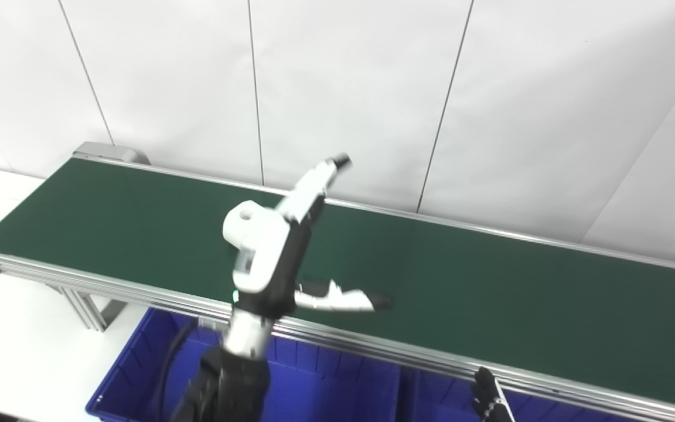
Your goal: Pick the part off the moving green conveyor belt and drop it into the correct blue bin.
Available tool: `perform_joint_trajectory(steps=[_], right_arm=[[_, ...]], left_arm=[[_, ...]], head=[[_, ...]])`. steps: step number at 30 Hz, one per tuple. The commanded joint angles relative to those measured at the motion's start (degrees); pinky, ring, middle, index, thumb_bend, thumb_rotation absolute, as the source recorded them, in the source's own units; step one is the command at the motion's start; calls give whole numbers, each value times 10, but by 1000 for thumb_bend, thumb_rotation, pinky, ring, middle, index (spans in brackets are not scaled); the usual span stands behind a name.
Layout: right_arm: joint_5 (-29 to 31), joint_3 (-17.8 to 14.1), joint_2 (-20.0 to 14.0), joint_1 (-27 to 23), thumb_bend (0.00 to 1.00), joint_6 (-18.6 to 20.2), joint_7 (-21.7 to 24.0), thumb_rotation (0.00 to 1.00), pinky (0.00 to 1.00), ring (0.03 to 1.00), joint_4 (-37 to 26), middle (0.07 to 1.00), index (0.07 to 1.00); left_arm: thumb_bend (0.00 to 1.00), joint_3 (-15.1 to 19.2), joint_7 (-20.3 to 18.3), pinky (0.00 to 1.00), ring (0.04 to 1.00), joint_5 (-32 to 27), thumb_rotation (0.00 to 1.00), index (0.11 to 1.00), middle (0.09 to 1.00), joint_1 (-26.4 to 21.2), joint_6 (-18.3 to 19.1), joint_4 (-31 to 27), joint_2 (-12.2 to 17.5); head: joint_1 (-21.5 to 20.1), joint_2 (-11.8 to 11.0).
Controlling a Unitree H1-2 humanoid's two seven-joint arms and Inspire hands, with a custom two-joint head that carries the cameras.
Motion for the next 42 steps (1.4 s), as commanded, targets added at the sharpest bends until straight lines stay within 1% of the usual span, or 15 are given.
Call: perform_joint_trajectory(steps=[1,6,8,12,14,16,19,20,23,26,29,32,35,38,42], right_arm=[[4,-4,6,-8,1000,-35,6,1000,1000,1000,-9,1000,1000],[3,-5,6,-8,1000,-35,8,1000,1000,1000,-8,1000,1000],[4,-6,7,-8,1000,-35,8,1000,1000,1000,-8,1000,1000],[-1,-6,9,-10,1000,-35,7,1000,1000,1000,-5,1000,1000],[-2,-6,10,-10,1000,-35,7,1000,1000,1000,-4,1000,1000],[-2,-6,11,-11,1000,-35,7,1000,1000,1000,-5,1000,1000],[-1,-6,13,-11,1000,-35,10,1000,1000,1000,-4,1000,1000],[-1,-6,13,-10,1000,-35,10,1000,1000,1000,-5,1000,1000],[-2,-5,15,-9,1000,-35,12,1000,1000,1000,-6,1000,1000],[0,-4,16,-8,1000,-35,14,1000,1000,1000,-7,1000,1000],[-2,-3,18,-7,1000,-35,13,1000,1000,1000,-9,1000,1000],[-5,-2,21,-6,1000,-35,12,1000,1000,1000,-11,1000,1000],[-9,-1,24,-6,1000,-35,9,1000,1000,1000,-12,1000,1000],[-11,0,27,-6,1000,-35,8,1000,1000,1000,-12,1000,1000],[-16,4,30,-6,1000,-35,7,1000,1000,1000,-12,1000,1000]], left_arm=[[905,10,21,789,923,17,702,949,950,-27,12,9,20],[928,29,35,791,920,29,697,946,941,-71,40,71,67],[924,32,39,775,913,30,656,934,934,-86,49,93,82],[916,34,57,782,898,50,632,932,923,-121,77,153,111],[917,34,68,815,896,55,594,935,918,-137,96,184,118],[928,32,79,807,894,59,563,930,912,-151,116,210,122],[954,29,99,779,877,63,546,915,896,-177,153,268,125],[965,29,104,760,866,60,538,905,888,-185,166,285,124],[957,28,122,762,870,44,515,899,890,-202,186,322,121],[950,32,144,776,879,20,520,899,902,-227,212,367,107],[941,23,162,765,881,4,524,903,908,-244,229,398,95],[950,9,167,781,893,-7,535,911,915,-251,241,403,88],[978,-10,171,794,898,-12,567,918,918,-258,255,402,72],[968,-26,166,818,911,-14,572,927,928,-259,272,390,58],[957,-52,177,823,910,-20,557,928,926,-254,281,380,20]], head=[[0,1],[2,-1],[2,-1],[3,-3],[3,-3],[3,-3],[2,-2],[1,-2],[-1,-2],[-2,-3],[-3,-2],[-6,-1],[-9,1],[-10,1],[-16,1]])
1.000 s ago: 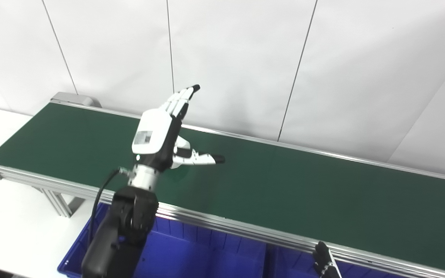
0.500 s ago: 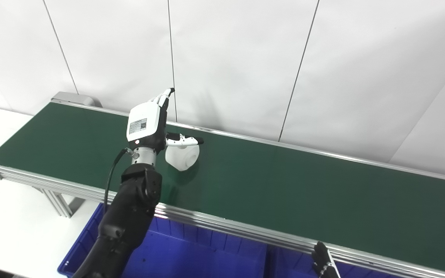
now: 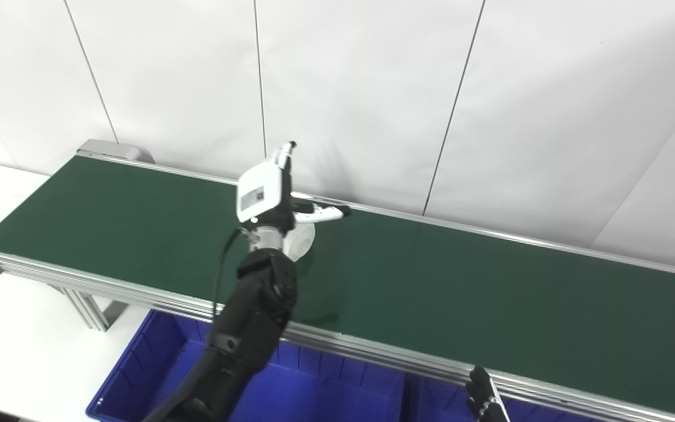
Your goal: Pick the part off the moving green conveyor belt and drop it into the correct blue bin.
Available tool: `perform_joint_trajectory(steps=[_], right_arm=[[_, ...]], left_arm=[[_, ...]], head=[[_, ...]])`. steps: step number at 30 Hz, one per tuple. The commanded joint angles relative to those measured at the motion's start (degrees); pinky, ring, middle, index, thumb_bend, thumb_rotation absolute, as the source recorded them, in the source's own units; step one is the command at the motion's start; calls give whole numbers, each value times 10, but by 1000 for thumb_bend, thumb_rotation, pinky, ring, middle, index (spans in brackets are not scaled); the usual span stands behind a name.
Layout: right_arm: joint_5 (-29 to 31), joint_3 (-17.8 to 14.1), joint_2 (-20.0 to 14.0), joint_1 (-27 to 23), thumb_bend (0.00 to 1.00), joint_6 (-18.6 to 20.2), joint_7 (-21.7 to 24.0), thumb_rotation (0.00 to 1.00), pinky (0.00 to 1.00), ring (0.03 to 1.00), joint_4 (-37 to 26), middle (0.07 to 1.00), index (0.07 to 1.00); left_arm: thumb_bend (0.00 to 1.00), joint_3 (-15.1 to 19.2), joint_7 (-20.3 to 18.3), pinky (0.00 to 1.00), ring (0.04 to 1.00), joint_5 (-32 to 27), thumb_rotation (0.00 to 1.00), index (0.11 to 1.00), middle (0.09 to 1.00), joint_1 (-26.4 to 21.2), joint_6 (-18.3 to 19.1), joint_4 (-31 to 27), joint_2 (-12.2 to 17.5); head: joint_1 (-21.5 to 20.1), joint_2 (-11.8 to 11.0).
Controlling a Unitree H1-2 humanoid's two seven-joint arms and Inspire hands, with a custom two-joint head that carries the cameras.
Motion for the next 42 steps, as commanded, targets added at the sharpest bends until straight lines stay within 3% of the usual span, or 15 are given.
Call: perform_joint_trajectory(steps=[1,9,21,33,42], right_arm=[[-1,3,7,-5,1000,-35,1,1000,1000,1000,-15,1000,1000],[-9,9,11,0,1000,-34,-5,1000,1000,1000,-22,1000,1000],[-17,13,10,5,1000,-35,-9,1000,1000,1000,-33,1000,1000],[-22,18,9,15,1000,-34,-11,1000,1000,1000,-44,1000,1000],[-27,25,13,23,1000,-33,-18,1000,978,1000,-59,1000,1000]], left_arm=[[956,-13,22,813,905,1,558,928,923,-22,6,-16,-13],[958,-47,37,781,889,0,566,922,913,-19,11,22,-32],[954,-56,55,823,897,-5,541,919,917,-29,13,78,8],[934,-72,75,857,907,-12,511,925,925,-79,-1,151,38],[951,-95,95,836,896,-42,489,907,908,-107,-29,230,16]], head=[[-3,1],[-11,3],[-19,8],[-38,8],[-46,14]])
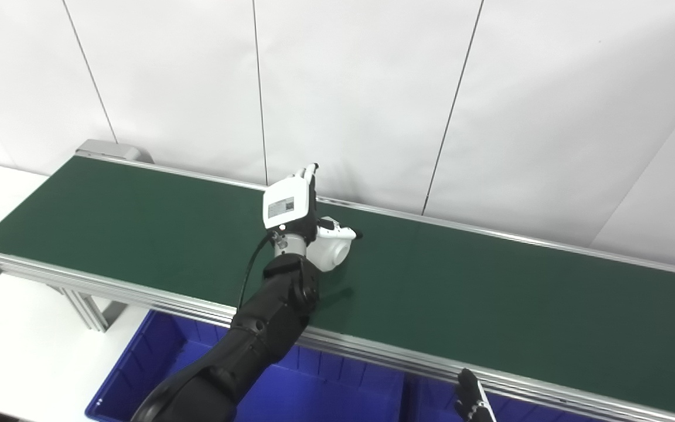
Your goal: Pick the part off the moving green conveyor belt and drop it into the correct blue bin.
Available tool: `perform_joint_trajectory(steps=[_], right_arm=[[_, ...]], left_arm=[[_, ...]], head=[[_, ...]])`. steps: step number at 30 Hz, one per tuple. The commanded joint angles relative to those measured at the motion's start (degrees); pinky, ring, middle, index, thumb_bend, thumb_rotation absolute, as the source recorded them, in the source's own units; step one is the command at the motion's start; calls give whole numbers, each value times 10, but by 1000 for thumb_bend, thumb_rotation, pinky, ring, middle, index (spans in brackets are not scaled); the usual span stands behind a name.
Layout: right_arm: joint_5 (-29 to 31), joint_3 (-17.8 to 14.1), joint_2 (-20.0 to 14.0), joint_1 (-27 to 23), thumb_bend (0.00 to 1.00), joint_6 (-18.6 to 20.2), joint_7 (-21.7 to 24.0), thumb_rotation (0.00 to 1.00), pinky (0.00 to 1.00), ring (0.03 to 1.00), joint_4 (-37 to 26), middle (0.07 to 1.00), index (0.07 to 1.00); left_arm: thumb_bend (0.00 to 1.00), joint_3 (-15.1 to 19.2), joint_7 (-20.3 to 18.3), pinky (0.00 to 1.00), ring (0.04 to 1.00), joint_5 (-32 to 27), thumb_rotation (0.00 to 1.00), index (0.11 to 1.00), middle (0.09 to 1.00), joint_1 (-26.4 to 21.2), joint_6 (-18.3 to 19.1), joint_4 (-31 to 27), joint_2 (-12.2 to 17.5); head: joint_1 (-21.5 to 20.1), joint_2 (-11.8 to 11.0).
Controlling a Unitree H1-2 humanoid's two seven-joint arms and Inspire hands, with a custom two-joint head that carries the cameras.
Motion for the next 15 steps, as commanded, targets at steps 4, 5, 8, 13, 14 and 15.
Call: perform_joint_trajectory(steps=[4,5,8,13,14,15], right_arm=[[-6,8,6,2,1000,-33,-6,1000,977,1000,-27,1000,1000],[-7,9,6,3,1000,-33,-7,1000,976,1000,-30,1000,1000],[-9,12,7,4,1000,-31,-11,1000,969,1000,-36,1000,1000],[-10,16,8,6,1000,-28,-14,1000,960,996,-42,1000,1000],[-10,16,8,6,1000,-28,-14,1000,954,992,-43,1000,1000],[-11,17,8,6,1000,-29,-15,1000,951,990,-43,1000,1000]], left_arm=[[953,-15,21,825,880,-19,467,896,897,-30,-28,21,-22],[955,-19,25,821,876,-22,462,893,894,-30,-30,30,-26],[954,-28,31,793,850,-30,427,876,873,-25,-38,47,-36],[932,-48,-5,753,836,-39,402,875,861,-9,-42,38,-35],[951,-56,-21,682,793,-38,384,859,836,-5,-39,30,-32],[968,-67,-40,622,752,-35,375,842,813,-1,-33,21,-29]], head=[[-3,3],[-4,5],[-7,7],[-8,9],[-8,9],[-8,9]])
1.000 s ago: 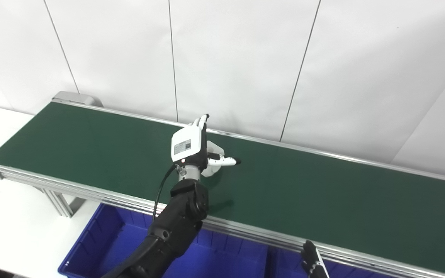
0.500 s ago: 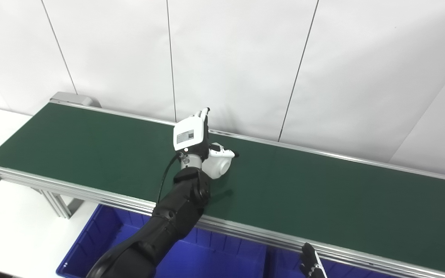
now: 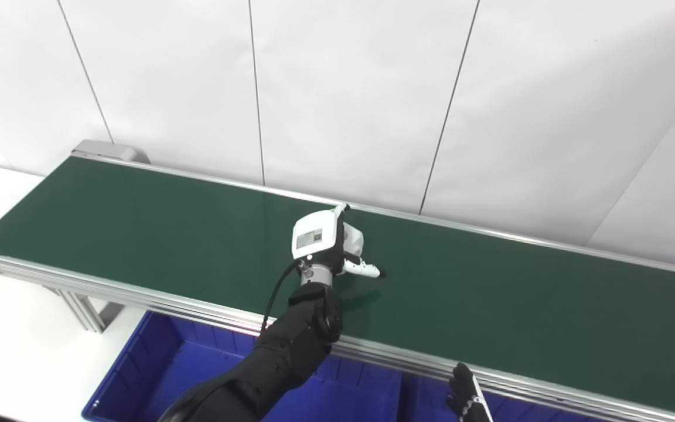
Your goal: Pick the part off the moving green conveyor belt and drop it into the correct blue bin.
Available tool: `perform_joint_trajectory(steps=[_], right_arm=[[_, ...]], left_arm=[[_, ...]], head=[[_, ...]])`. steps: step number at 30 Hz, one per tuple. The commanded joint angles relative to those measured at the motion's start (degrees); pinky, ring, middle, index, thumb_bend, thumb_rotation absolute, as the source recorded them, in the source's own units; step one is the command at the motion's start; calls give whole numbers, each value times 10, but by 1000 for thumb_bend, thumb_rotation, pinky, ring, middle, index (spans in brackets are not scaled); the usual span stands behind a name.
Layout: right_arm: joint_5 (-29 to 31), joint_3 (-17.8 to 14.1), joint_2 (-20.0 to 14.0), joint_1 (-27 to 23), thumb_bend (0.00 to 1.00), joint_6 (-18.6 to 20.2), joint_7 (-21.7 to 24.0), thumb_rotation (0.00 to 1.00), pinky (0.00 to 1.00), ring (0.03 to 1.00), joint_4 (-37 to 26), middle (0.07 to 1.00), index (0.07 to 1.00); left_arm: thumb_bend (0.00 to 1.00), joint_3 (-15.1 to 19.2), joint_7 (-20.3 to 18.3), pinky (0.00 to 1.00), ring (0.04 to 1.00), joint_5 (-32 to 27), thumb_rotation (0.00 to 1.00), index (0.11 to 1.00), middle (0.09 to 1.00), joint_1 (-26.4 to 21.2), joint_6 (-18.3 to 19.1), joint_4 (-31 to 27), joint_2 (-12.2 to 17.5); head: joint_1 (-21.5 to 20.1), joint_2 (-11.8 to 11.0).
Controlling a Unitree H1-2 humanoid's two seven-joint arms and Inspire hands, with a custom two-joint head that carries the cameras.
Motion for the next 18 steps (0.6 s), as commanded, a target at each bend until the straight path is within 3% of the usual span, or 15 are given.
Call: perform_joint_trajectory(steps=[1,3,4,6,7,8,9,14,18], right_arm=[[0,3,5,-5,1000,-29,-2,1000,950,989,-18,1000,1000],[-1,4,5,-5,1000,-29,-2,1000,944,987,-18,1000,1000],[-1,5,5,-6,1000,-29,-3,1000,941,986,-17,1000,1000],[0,6,4,-5,1000,-29,-2,1000,933,983,-18,1000,1000],[0,7,4,-5,1000,-29,-2,1000,931,983,-19,1000,1000],[1,7,4,-4,1000,-28,-2,1000,928,980,-20,1000,1000],[2,7,4,-4,1000,-27,-2,1000,926,979,-21,1000,1000],[7,8,3,-2,1000,-28,1,1000,904,970,-22,1000,1000],[9,9,4,-1,1000,-25,1,1000,884,959,-25,997,1000]], left_arm=[[971,-19,-31,612,745,7,374,839,809,-4,-4,-23,7],[990,-32,-49,545,695,14,333,807,785,-3,9,-31,12],[972,-31,-39,520,668,13,277,787,775,-3,5,-27,12],[918,-19,10,402,516,6,83,689,653,-2,-22,-14,8],[722,-15,34,334,431,5,42,607,532,-2,-34,-8,7],[599,-13,52,284,367,6,17,553,453,-3,-42,-2,6],[541,-13,64,264,341,7,5,526,415,-4,-47,3,6],[500,-13,87,299,379,10,0,529,469,-10,-62,-2,12],[497,-15,91,289,372,12,0,533,459,-10,-60,-9,13]], head=[[1,2],[1,2],[-2,1],[-4,3],[-4,3],[-4,4],[-4,4],[-2,6],[-4,7]])
